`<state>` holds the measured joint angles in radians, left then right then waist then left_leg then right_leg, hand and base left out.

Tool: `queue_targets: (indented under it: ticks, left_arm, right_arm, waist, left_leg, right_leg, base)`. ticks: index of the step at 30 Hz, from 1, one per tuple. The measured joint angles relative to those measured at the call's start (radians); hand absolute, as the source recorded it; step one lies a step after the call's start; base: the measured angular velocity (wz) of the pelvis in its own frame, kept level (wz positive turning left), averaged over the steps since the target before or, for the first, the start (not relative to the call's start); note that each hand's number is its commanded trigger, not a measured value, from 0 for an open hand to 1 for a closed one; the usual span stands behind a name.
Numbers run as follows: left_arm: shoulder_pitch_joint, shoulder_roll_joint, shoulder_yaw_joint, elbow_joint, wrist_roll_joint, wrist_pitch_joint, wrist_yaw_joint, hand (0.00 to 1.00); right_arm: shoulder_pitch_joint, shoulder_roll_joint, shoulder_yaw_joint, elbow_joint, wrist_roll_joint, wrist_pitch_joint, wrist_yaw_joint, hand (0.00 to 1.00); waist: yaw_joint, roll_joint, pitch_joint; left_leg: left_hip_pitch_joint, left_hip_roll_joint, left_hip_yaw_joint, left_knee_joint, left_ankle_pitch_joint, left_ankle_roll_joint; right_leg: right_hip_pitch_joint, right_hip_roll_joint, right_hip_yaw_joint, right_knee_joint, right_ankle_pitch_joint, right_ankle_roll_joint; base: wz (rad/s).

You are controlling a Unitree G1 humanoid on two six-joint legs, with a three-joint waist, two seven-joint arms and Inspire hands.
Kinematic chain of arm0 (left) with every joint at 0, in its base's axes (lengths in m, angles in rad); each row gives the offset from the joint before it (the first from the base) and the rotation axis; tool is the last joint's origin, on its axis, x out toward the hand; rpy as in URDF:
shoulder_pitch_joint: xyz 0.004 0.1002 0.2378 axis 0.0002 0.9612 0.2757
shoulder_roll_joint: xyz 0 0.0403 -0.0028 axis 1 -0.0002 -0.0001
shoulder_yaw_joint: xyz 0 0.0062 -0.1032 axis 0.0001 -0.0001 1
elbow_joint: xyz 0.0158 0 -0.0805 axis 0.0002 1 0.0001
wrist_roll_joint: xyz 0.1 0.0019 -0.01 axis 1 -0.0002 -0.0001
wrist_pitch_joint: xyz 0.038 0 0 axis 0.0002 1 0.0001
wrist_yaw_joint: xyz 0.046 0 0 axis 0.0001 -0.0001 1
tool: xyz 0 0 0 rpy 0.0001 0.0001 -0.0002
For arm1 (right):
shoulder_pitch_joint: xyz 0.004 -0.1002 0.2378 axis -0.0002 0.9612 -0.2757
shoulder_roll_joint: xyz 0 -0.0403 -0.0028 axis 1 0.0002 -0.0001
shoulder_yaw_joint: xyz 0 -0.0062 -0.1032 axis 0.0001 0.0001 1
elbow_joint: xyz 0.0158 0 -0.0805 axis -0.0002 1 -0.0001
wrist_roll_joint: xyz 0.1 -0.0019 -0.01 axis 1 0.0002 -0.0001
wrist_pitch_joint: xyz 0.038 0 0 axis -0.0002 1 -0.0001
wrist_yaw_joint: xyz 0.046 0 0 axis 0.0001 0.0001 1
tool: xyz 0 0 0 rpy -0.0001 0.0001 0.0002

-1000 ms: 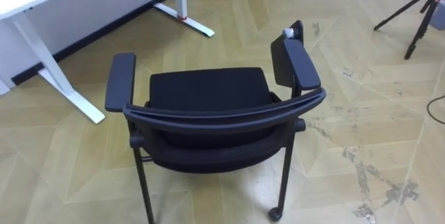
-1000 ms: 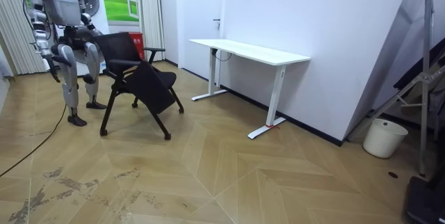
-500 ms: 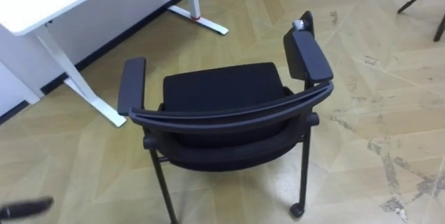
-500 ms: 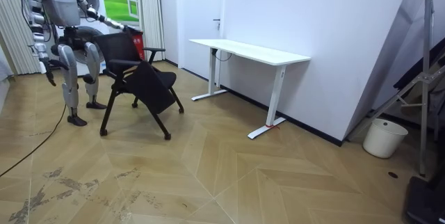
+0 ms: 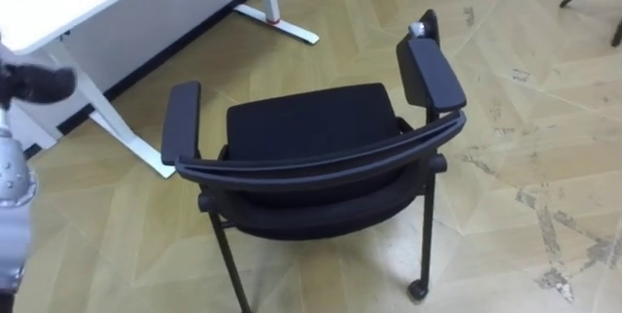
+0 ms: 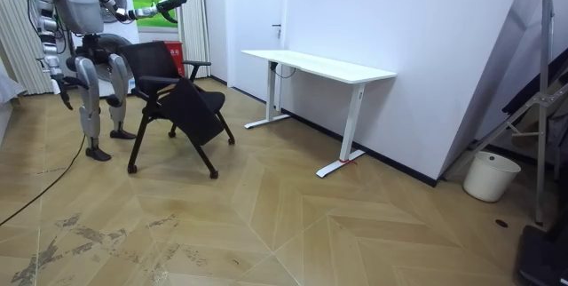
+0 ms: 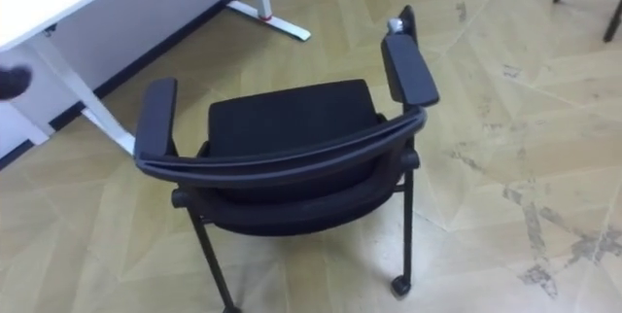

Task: Push chair

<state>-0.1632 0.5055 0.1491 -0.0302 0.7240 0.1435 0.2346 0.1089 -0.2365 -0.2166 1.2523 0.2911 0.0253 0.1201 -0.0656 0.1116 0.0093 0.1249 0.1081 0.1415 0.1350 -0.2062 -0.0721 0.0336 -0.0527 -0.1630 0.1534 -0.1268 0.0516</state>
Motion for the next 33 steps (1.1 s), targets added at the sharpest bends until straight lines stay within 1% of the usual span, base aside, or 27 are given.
queue_targets:
  ticks: [2,3,5,8,11,13,16,18,19,21,22,26,30,31,32,33]
  left_arm:
    - [-0.001,0.001,-0.032,-0.083,0.073,0.009,-0.013,0.0]
    - [-0.003,0.001,-0.042,-0.094,0.092,0.01,-0.013,0.0]
    - [-0.032,0.001,-0.083,-0.1,0.156,0.011,-0.033,0.0]
    - [-0.049,0.001,-0.096,-0.1,0.211,0.019,-0.063,0.0]
    - [-0.064,0.001,-0.096,-0.1,0.234,0.025,-0.1,0.0]
    - [-0.072,0.003,-0.096,-0.106,0.232,0.032,-0.119,0.0]
    - [-0.074,0.023,-0.096,-0.145,0.206,0.038,-0.171,0.0]
    - [-0.074,0.024,-0.105,-0.174,0.203,0.046,-0.202,0.0]
    - [-0.073,0.024,-0.118,-0.195,0.203,0.052,-0.226,0.0]
    - [-0.073,0.025,-0.138,-0.228,0.2,0.054,-0.267,0.0]
    - [-0.073,0.029,-0.155,-0.248,0.194,0.055,-0.297,0.0]
    - [-0.074,0.064,-0.19,-0.273,0.148,0.049,-0.4,0.0]
    - [-0.074,0.071,-0.206,-0.276,0.119,0.054,-0.475,0.0]
    - [-0.074,0.081,-0.206,-0.279,0.086,0.055,-0.51,0.0]
    - [-0.074,0.098,-0.207,-0.281,0.057,0.056,-0.544,0.0]
    - [-0.074,0.108,-0.207,-0.285,0.045,0.059,-0.561,0.0]
  right_arm:
    - [0.002,-0.002,0.0,0.005,0.0,0.013,-0.001,0.0]
    - [0.001,-0.003,0.001,0.008,-0.001,0.014,-0.001,0.0]
    - [-0.006,-0.002,0.011,0.034,-0.006,0.019,-0.001,0.0]
    - [-0.012,-0.002,0.012,0.036,-0.019,0.019,-0.001,0.0]
    - [-0.01,-0.002,0.019,0.035,-0.025,0.019,0.001,0.0]
    - [-0.011,-0.002,0.019,0.035,-0.026,0.019,0.003,0.0]
    - [-0.011,-0.003,0.02,0.034,-0.027,0.017,0.005,0.0]
    - [-0.011,-0.004,0.02,0.033,-0.027,0.016,0.005,0.0]
    - [-0.012,-0.007,0.02,0.033,-0.026,0.014,0.005,0.0]
    - [-0.012,-0.011,0.021,0.033,-0.025,0.011,0.006,0.0]
    - [-0.021,-0.016,0.033,0.034,-0.024,0.01,0.008,0.0]
    - [-0.037,-0.033,0.041,0.046,-0.022,0.009,0.021,0.0]
    - [-0.049,-0.036,0.044,0.065,-0.022,0.009,0.027,0.0]
    - [-0.049,-0.036,0.045,0.069,-0.022,0.009,0.027,0.0]
    - [-0.049,-0.036,0.045,0.072,-0.022,0.009,0.027,0.0]
    - [-0.049,-0.036,0.045,0.071,-0.022,0.009,0.027,0.0]
  waist:
    - [-0.013,0.0,0.0]
    - [-0.017,0.001,-0.0003]
    - [-0.021,0.003,-0.0016]
    - [-0.037,0.004,-0.0012]
    - [-0.041,0.003,-0.001]
    - [-0.04,0.004,-0.0014]
    - [-0.042,0.007,-0.0015]
    - [-0.043,0.01,-0.0025]
    - [-0.043,0.015,-0.0028]
    - [-0.042,0.019,-0.0033]
    - [-0.038,0.023,-0.0059]
    - [-0.042,0.033,-0.0065]
    - [-0.043,0.031,-0.0047]
    - [-0.042,0.03,-0.0033]
    - [-0.042,0.027,-0.0012]
    - [-0.042,0.027,-0.0004]
  left_leg:
    - [-0.006,-0.001,0.001,0.001,0.0,0.0]
    - [-0.007,-0.001,0.001,0.001,0.0,0.0]
    - [-0.009,-0.002,0.001,0.001,0.0,0.0]
    - [-0.011,-0.002,0.0,0.001,0.0,0.0]
    - [-0.011,-0.002,0.0,0.001,0.0,0.0]
    - [-0.012,-0.002,0.001,0.001,0.0,0.0]
    - [-0.011,-0.002,0.001,0.001,0.0,0.0]
    - [-0.009,-0.002,0.0,0.001,0.0,0.0]
    - [-0.01,-0.002,-0.004,0.001,0.0,0.0]
    - [-0.01,-0.002,-0.005,0.0,0.0,0.0]
    - [-0.01,-0.001,-0.007,0.0,0.0,0.0]
    - [-0.009,-0.001,-0.007,0.0,0.0,0.0]
    - [-0.008,-0.001,-0.007,0.0,0.0,0.0]
    - [-0.007,-0.001,-0.008,0.0,0.0,0.0]
    - [-0.006,-0.001,-0.007,0.001,0.0,0.0]
    - [-0.007,-0.001,-0.007,0.001,0.0,0.0]
  right_leg:
    - [-0.007,0.001,0.01,0.0,0.0,0.0]
    - [-0.008,0.001,0.012,0.0,0.0,0.0]
    - [-0.011,0.001,0.016,0.001,0.0,0.0]
    - [-0.015,0.002,0.022,0.0,0.0,0.0]
    - [-0.018,0.003,0.025,-0.001,0.0,0.0]
    - [-0.019,0.003,0.026,-0.001,0.0,0.0]
    - [-0.019,0.003,0.024,-0.001,0.0,0.0]
    - [-0.015,0.003,0.023,-0.001,0.0,0.0]
    - [-0.014,0.003,0.022,-0.001,0.0,0.0]
    - [-0.014,0.003,0.021,-0.001,0.0,0.0]
    - [-0.013,0.003,0.018,-0.001,0.0,0.0]
    - [-0.012,0.003,0.016,-0.001,0.0,0.0]
    - [-0.013,0.003,0.02,-0.001,0.0,0.0]
    - [-0.013,0.003,0.023,0.0,0.0,0.0]
    - [-0.012,0.003,0.023,0.001,0.0,0.0]
    - [-0.013,0.003,0.023,0.001,0.0,0.0]
  base:
    - [-0.02]
    - [-0.06]
    - [0.0]
    - [-0.06]
    - [-0.05]
    - [0.0]
    - [0.0]
    - [0.02]
    - [0.05]
    - [0.03]
    - [0.0]
    - [-0.01]
    - [0.0]
    - [-0.03]
    - [-0.04]
    - [0.0]
